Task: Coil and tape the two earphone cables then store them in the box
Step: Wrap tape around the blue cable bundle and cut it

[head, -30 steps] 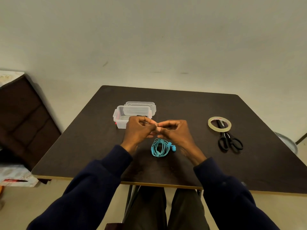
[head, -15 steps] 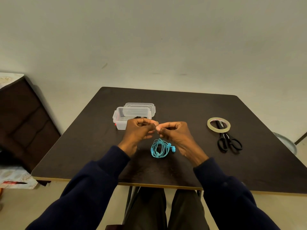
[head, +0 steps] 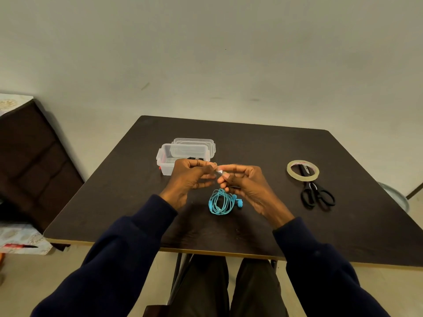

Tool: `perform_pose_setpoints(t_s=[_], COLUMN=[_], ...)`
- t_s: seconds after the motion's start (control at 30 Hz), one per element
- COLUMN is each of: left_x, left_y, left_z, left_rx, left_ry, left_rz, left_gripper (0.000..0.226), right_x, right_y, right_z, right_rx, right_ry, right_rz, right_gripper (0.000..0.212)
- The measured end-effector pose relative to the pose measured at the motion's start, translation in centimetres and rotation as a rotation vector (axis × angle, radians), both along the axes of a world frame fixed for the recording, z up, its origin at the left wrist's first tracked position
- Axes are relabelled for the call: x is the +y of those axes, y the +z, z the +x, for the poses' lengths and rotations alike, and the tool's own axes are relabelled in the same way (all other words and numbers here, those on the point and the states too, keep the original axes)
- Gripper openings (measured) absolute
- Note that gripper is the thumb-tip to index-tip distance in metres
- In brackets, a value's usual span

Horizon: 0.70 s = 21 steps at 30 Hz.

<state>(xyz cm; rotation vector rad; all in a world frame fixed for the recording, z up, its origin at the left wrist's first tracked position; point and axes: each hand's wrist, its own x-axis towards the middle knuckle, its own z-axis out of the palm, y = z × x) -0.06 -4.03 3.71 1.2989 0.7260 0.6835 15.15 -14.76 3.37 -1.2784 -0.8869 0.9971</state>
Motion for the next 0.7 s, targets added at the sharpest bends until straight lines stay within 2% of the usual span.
perform_pose_setpoints(t_s=[0.23, 0.43, 0.7], left_x=[0.3, -0.2, -0.8], left_y=[-0.3, -0.6, -0.9], left_z=[0.2, 0.4, 0.7], left_rx=[-0.057, -0.044, -0.034], left_ry=[-0.037, -0.037, -0.070], left_rz=[-0.140, -0.068, -0.001], left_gripper=[0.019, 0.022, 0.014], right_x=[-0.1, 0.1, 0.1], right_y=[-0.5, -0.1, -0.6], right_z=[-0.4, -0.8, -0.3], right_rx=[-0.011, -0.037, -0.171], right_ry=[-0.078, -0.155, -0.200], right_rz=[0.103, 0.060, 0.007], right_gripper=[0.021, 0.029, 0.022])
